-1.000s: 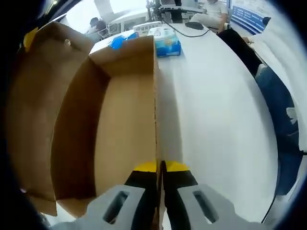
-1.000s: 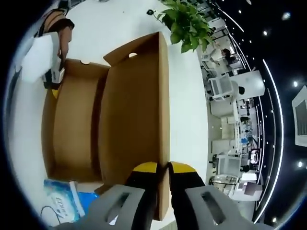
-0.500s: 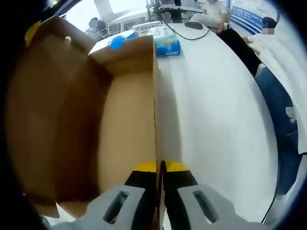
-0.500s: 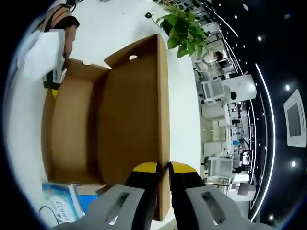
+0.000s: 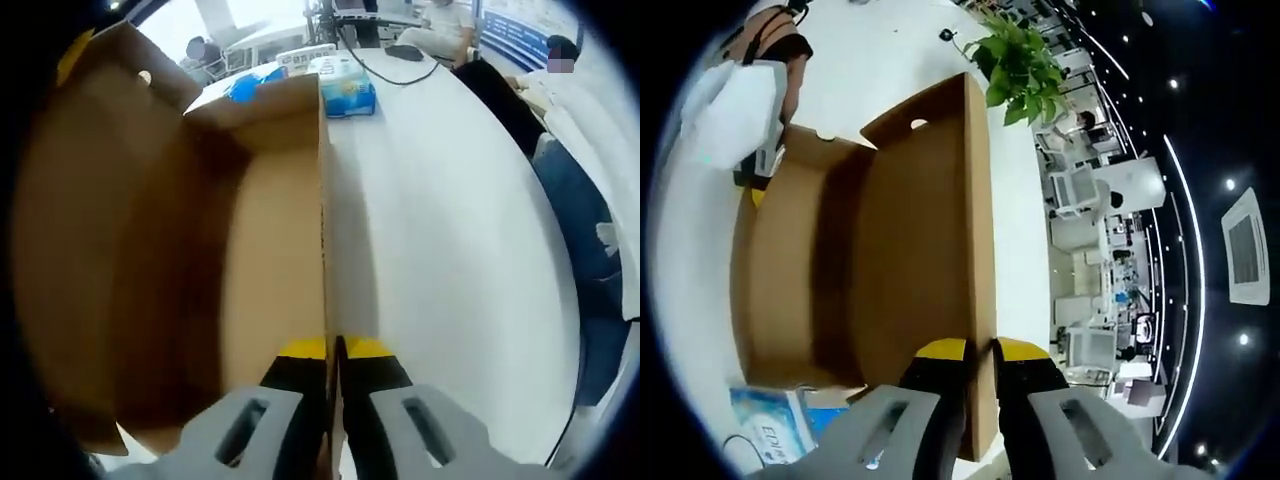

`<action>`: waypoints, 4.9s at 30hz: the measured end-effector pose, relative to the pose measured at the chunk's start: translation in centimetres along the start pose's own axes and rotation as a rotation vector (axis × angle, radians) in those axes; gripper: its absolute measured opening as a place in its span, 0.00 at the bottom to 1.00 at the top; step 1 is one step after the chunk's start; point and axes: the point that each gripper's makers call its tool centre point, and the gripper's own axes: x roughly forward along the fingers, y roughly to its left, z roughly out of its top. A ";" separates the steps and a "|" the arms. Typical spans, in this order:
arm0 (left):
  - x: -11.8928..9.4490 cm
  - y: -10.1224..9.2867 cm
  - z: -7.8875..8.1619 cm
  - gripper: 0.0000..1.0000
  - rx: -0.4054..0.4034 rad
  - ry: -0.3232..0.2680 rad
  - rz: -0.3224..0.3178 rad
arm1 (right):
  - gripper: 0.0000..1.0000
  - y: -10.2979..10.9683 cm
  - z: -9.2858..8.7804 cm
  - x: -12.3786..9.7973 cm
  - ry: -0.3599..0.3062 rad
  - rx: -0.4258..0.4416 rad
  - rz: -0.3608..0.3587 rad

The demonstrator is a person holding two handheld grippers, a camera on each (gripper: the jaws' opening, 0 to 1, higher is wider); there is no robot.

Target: Operate the shoe box by opening the lid, removing the specified soft item, and placing it in the target area until the item is outside and the box remains undamaged.

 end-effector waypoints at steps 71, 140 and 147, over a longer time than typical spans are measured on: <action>0.7 -0.1 -0.2 0.01 -0.014 -0.007 -0.004 | 0.12 6.4 1.1 -5.8 -0.073 0.128 -0.190; -0.5 0.9 0.8 0.41 -0.093 -0.057 0.031 | 0.12 8.8 1.4 -6.8 -0.085 0.148 -0.167; -0.9 0.8 1.2 0.53 -0.094 -0.067 0.042 | 0.12 8.9 1.5 -6.9 -0.086 0.151 -0.166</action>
